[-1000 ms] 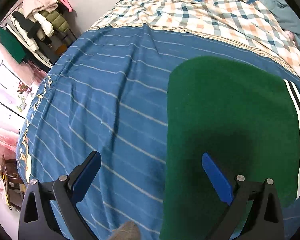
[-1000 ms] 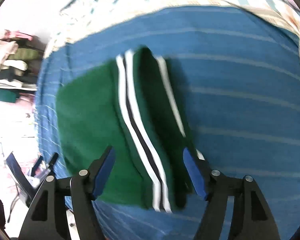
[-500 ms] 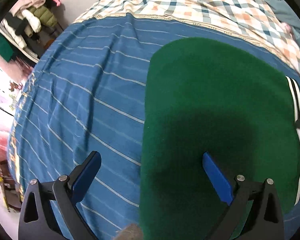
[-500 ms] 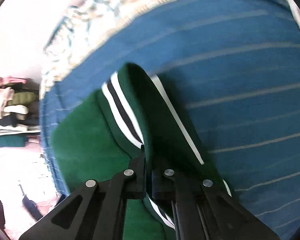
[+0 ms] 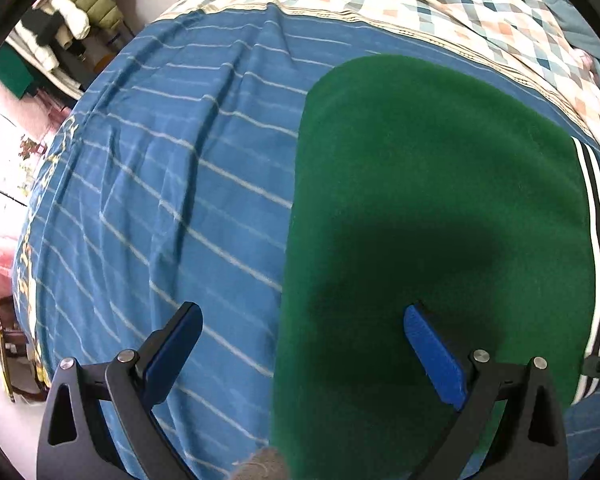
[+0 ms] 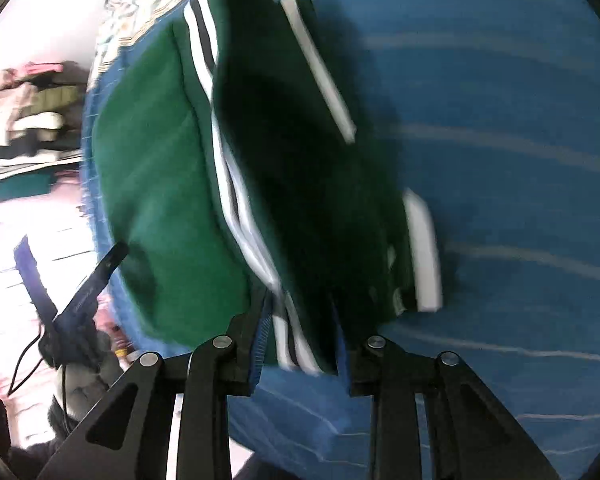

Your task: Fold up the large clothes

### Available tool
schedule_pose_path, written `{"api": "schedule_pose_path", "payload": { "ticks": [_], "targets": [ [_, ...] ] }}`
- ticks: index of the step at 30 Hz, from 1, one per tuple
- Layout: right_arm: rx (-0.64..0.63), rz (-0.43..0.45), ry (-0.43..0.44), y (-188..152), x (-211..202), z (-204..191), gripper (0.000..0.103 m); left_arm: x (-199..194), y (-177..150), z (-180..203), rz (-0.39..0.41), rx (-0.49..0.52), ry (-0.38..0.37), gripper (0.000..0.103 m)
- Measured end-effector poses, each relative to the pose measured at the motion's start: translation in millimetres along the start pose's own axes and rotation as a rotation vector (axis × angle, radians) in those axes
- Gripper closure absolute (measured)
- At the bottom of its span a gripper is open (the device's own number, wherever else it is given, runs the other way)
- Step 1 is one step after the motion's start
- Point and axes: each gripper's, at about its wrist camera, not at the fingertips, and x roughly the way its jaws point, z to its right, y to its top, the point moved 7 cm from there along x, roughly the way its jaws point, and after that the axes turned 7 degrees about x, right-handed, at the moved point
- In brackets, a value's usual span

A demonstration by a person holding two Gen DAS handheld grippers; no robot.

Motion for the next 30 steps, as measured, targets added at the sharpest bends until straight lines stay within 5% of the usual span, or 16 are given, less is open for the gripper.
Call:
{"api": "schedule_pose_path", "payload": {
  "ticks": [1, 7, 13, 14, 15, 16, 18, 25, 28, 29, 30],
  "targets": [
    [0.018, 0.020, -0.002, -1, 3, 5, 0.096, -2, -6, 0, -0.007, -0.003, 0.005, 0.000],
    [0.119, 0.211, -0.051, 6, -28, 1, 0.101, -17, -47, -16, -0.049, -0.029, 0.044, 0.000],
    [0.041, 0.076, -0.112, 23, 10, -10, 0.100, -23, -61, -42, -0.078, -0.065, 0.052, 0.000],
    [0.020, 0.076, -0.103, 27, 6, -18, 0.095, -23, -60, -48, -0.078, -0.075, 0.049, 0.000],
    [-0.018, 0.104, -0.116, 34, -2, -25, 0.077, -23, -58, -54, -0.076, -0.094, 0.041, 0.000],
    [-0.048, 0.141, -0.127, 40, -12, -27, 0.045, -24, -56, -62, -0.072, -0.121, 0.030, 0.000],
    [-0.122, 0.215, -0.102, 59, -24, -34, 0.006, -25, -52, -76, -0.056, -0.165, 0.022, 0.000],
    [-0.135, -0.029, 0.049, 106, 69, -34, 0.004, -21, -57, -93, -0.064, -0.210, 0.012, 0.000],
    [-0.150, -0.005, 0.111, 109, 88, -46, 0.006, -14, -61, -95, -0.068, -0.201, -0.005, 0.000],
    [-0.131, -0.008, 0.155, 107, 91, -52, 0.013, -11, -63, -96, -0.069, -0.194, -0.008, 0.000],
    [-0.082, -0.006, 0.169, 105, 96, -53, 0.034, -6, -64, -96, -0.071, -0.187, -0.012, 0.000]
  ]
}}
